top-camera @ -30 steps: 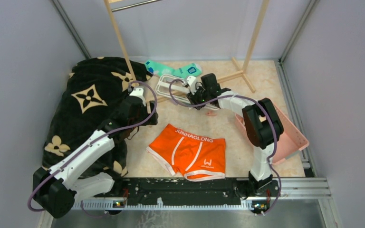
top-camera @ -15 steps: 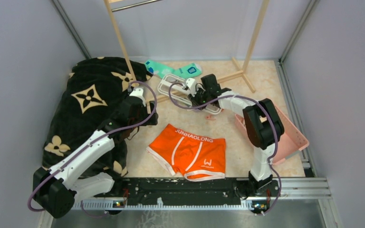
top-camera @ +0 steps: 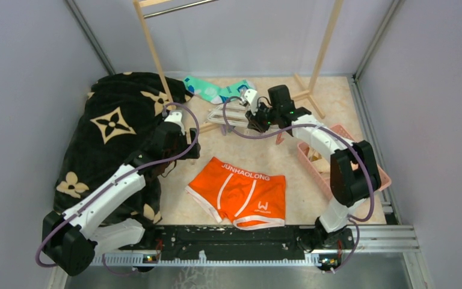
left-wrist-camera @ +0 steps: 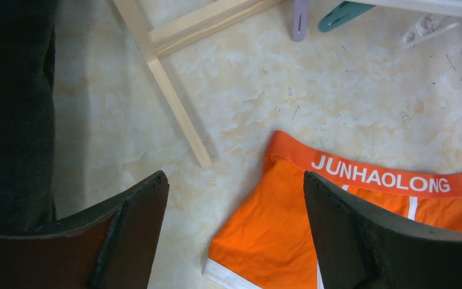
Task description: Clip the underwear to the hanger
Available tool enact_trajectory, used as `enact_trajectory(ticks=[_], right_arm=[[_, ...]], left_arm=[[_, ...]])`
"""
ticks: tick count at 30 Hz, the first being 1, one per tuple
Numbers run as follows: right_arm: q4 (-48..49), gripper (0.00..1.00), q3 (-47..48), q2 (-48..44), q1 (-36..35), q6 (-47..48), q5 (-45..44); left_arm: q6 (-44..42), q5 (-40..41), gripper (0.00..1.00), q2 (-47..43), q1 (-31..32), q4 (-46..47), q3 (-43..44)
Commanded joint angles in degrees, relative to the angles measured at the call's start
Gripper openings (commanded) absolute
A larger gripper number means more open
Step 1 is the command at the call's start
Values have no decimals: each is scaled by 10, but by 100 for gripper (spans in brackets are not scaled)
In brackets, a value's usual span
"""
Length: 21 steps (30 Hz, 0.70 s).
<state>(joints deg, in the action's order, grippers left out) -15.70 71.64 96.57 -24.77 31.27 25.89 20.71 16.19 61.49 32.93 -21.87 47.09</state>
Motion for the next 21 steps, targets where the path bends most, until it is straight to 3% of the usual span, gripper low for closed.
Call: enact_trajectory(ticks=[1,10,17,18,21], right_arm=[[53,0,22,-42,7,-12,46],[107,0,30,-40,24,-55,84],[56,0,32,21,24,-19,64],[53,2,27,26,23,-16,60],[42,25,22,31,24,-10,53]], left_arm=[[-3,-5,88,0,-5,9,6],[-2,1,88,-9,-6,5,1],[-3,-7,88,1,-5,11,1],[-3,-7,88,0,-6,11,1],[-5,-7,88,-1,-7,10,-1]])
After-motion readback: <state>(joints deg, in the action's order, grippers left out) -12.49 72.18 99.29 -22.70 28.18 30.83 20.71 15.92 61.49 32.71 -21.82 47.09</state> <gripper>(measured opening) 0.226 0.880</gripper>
